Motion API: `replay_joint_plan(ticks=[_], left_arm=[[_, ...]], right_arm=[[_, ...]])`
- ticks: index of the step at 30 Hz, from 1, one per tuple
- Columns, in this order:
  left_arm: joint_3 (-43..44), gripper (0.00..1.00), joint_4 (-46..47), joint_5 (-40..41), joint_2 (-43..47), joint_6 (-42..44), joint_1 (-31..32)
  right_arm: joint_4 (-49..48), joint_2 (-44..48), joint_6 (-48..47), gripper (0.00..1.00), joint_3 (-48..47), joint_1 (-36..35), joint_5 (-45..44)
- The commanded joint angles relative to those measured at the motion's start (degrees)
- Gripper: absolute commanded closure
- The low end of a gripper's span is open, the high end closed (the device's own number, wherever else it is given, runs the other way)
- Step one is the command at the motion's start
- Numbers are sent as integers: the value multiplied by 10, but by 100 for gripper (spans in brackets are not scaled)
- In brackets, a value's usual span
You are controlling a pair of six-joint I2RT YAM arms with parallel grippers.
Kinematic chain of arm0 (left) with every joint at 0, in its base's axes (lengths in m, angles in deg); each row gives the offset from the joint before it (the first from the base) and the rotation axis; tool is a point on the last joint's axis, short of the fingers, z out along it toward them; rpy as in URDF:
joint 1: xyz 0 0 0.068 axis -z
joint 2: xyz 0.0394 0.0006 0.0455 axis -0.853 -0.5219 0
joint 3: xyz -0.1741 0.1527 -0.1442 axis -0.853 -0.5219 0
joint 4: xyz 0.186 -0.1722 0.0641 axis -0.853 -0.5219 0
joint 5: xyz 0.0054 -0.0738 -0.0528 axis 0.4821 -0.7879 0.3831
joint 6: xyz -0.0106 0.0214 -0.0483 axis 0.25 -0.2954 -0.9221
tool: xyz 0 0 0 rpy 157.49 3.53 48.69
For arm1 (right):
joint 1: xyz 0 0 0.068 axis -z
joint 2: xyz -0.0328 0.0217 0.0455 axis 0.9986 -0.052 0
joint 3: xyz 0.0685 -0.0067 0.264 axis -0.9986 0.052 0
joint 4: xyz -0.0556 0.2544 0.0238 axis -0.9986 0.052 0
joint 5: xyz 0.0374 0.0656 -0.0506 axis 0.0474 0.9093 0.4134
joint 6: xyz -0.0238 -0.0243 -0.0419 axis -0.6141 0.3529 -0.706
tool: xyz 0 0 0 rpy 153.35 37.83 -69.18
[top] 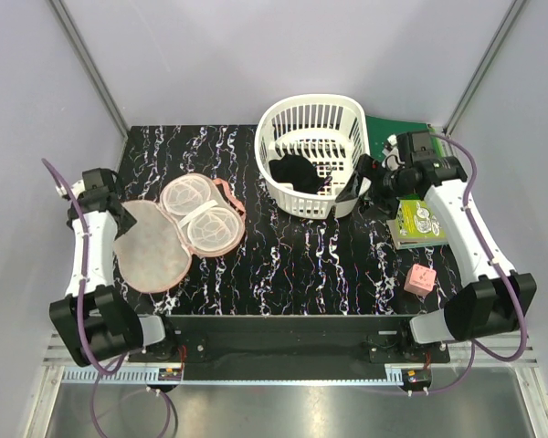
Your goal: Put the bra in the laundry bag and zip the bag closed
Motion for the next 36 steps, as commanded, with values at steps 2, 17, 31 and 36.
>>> replay_joint_plan(ticks=[2, 17, 31, 36], left_arm=[[0, 20, 24, -21, 60, -16, 52], [-61, 25, 145, -245, -148, -26, 258], [-75, 23, 145, -325, -233, -23, 293], [-48, 23, 104, -306, -191, -15, 294]], right_arm=[[3, -38, -7, 0, -115, -20, -103], [-104, -370, -101, 0, -435, -107, -310], [-68, -663, -131, 7, -656, -129, -343], [-68, -694, -124, 17, -658, -142, -350]])
